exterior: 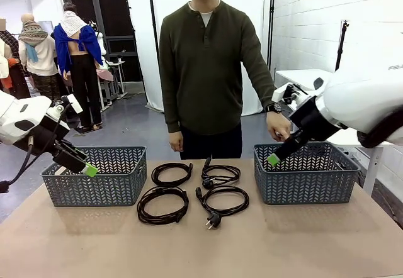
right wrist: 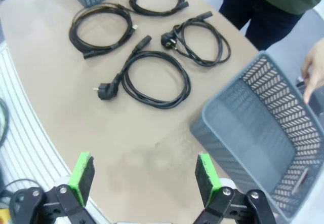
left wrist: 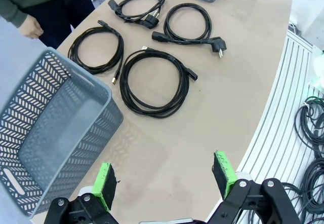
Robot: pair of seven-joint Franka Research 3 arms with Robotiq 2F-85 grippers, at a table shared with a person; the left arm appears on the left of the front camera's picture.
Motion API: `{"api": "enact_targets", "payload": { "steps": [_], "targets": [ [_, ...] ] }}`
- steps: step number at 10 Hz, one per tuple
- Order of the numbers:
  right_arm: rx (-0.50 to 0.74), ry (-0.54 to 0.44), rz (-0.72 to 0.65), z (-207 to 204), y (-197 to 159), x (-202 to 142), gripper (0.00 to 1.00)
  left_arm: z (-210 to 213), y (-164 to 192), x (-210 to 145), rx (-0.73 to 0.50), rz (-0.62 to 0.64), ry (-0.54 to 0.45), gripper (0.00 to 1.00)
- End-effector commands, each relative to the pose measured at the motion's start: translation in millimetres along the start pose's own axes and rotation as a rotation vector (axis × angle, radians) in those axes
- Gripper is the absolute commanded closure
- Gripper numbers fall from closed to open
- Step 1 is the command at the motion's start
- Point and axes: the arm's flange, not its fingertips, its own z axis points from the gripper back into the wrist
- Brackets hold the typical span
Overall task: Organize the cables according to human instructions.
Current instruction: Pick up a bundle of cables and place it in the basket indicated by the human.
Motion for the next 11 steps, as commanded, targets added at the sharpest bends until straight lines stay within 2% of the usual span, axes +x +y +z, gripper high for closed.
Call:
{"api": "enact_targets", "payload": {
  "steps": [1, 3, 7, 11],
  "targets": [
    [0.034, 0.039, -0.086, -12, 3, 35, 0.0, -1, 3, -1, -0.007, -0.002, -0.004, 0.0],
    [0.043, 0.132, -0.154, -33, 7, 62, 0.0, -1, 3, -1, -0.007, -0.002, -0.004, 0.0],
    [-0.061, 0.226, -0.186, -89, 19, 103, 0.0, -1, 3, -1, -0.007, -0.002, -0.004, 0.0],
    [-0.061, 0.327, -0.201, -137, 28, 118, 0.0, -1, 3, -1, -0.007, -0.002, -0.004, 0.0]
  ]
}}
